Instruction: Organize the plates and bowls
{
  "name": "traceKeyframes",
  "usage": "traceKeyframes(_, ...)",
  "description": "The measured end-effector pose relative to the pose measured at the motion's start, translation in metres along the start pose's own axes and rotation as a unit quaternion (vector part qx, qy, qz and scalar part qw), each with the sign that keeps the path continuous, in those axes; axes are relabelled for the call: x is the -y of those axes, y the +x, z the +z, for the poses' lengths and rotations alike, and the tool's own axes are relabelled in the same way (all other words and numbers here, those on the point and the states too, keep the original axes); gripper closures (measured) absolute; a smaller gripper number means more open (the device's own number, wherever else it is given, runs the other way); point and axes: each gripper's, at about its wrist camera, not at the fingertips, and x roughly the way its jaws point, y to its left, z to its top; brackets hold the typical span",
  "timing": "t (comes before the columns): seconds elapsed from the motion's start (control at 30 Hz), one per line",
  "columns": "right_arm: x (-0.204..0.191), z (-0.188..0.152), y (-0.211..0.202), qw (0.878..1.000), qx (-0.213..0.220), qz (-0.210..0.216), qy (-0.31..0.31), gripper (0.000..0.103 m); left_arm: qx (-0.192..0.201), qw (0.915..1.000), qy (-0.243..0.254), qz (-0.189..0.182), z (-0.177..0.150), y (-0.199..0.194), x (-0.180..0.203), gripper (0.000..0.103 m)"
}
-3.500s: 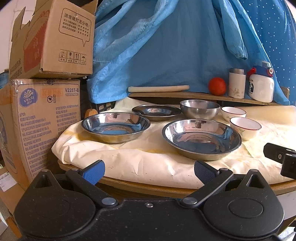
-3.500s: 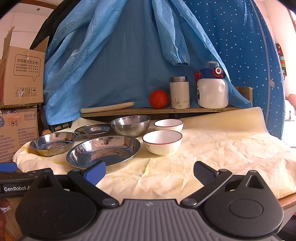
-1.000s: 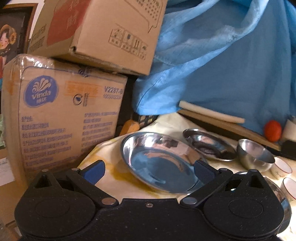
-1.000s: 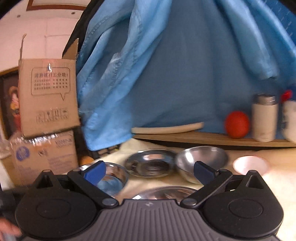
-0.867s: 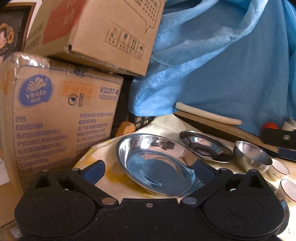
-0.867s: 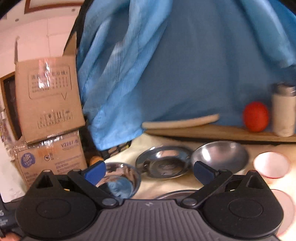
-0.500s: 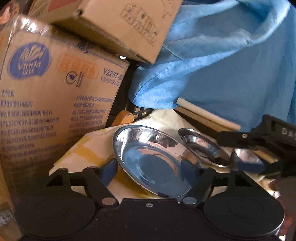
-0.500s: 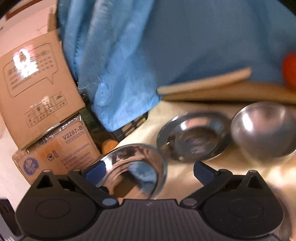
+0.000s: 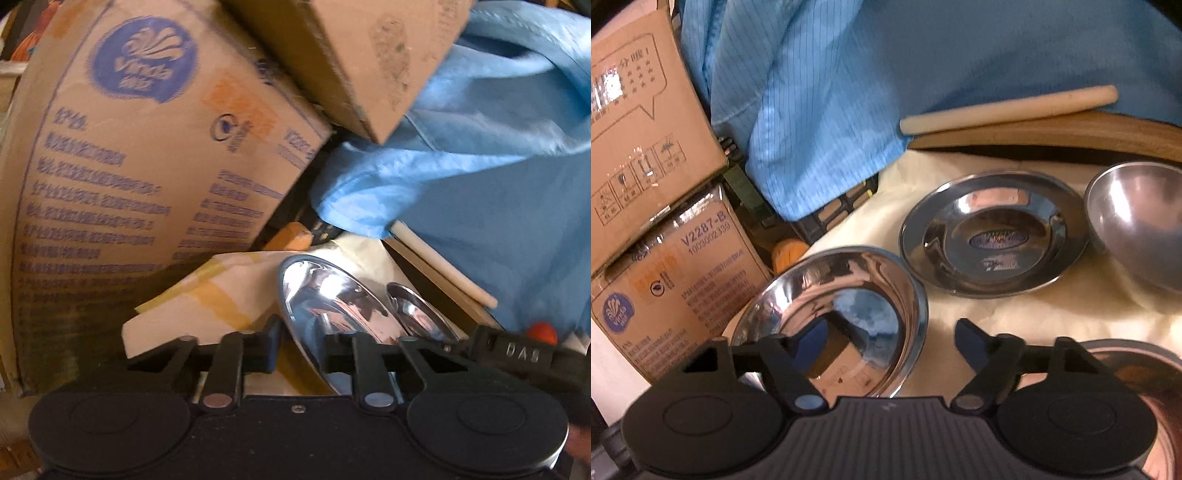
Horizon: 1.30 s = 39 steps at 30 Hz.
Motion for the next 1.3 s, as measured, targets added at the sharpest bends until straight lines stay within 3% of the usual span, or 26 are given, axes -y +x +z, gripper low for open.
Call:
traceKeyframes(0.13, 0.000, -0.001, 0.002, 1.000, -0.004, -0.006, 0.003, 0.046, 0.002, 1.0000, -0.003, 0.000, -0.001, -0.001, -0.001, 0.086)
traceKeyframes(0.2, -0.001, -0.002, 0.000, 1.000, -0.002, -0.013, 0.002, 0.062, 0.003, 1.0000, 0.000, 0.003, -0.002, -0.001, 0.000, 0.086)
traceKeyframes(0.4, -0.004, -0.008, -0.007, 0.999, 0.009, -0.032, -0.005, 0.081, 0.007, 0.9999, -0.002, 0.011, -0.003, -0.010, 0.001, 0.086)
traceKeyframes(0.63, -0.015, -0.021, -0.037, 0.998, 0.046, -0.038, -0.017, 0.084, 0.014, 0.9999, 0.006, 0.008, -0.004, -0.028, 0.005, 0.086)
traceKeyframes(0.83, -0.016, -0.034, -0.090, 0.993, 0.105, -0.056, -0.011, 0.084, 0.016, 0.9990, 0.029, -0.029, -0.009, -0.049, 0.030, 0.086)
traceKeyframes(1.3, 0.046, -0.082, -0.166, 0.975, 0.170, -0.137, 0.031, 0.084, -0.031, 0.9913, 0.081, -0.098, -0.051, -0.060, 0.094, 0.085)
